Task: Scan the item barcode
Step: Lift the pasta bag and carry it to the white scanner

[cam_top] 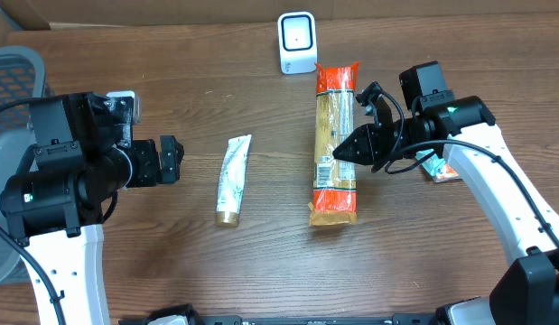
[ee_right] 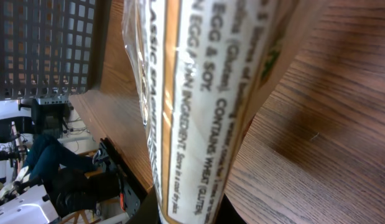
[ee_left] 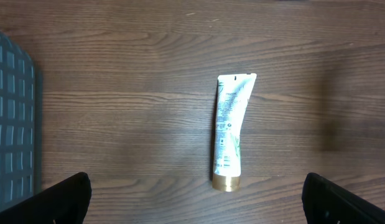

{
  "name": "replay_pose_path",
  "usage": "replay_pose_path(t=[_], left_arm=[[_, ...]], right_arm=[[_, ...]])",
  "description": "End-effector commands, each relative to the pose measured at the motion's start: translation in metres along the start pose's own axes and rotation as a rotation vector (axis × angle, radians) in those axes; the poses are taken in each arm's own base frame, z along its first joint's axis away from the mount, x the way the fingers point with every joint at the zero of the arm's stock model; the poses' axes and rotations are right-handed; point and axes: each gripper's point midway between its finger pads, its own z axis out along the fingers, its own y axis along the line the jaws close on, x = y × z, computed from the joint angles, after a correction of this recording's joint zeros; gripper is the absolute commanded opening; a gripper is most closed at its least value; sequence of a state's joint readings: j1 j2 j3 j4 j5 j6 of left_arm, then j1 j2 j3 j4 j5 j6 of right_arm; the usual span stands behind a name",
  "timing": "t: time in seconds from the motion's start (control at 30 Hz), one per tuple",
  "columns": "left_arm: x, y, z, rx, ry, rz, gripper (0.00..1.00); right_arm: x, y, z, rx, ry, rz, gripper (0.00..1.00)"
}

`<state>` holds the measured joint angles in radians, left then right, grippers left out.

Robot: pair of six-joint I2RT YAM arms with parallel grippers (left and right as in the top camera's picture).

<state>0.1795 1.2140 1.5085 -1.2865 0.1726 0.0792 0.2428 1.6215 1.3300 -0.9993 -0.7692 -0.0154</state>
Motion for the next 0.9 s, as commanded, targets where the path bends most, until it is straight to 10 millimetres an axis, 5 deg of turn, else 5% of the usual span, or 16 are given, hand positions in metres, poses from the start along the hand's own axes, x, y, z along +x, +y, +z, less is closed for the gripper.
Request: replay_pose_path(t=[0.0, 0.87], left_arm=[[-0.0052, -0.0006, -0.0032, 0.007, -0.018, 0.010, 1.00], [-0.0053, -0.0006, -0.0032, 0.007, -0.018, 0.010, 1.00]], right_arm=[[-0.0119, 0.0253, -0.0149, -0.071, -0.053, -0.064, 0.04], [-0.0095, 0.0186, -0.0144, -0.033, -0.045, -0.051, 0.04]])
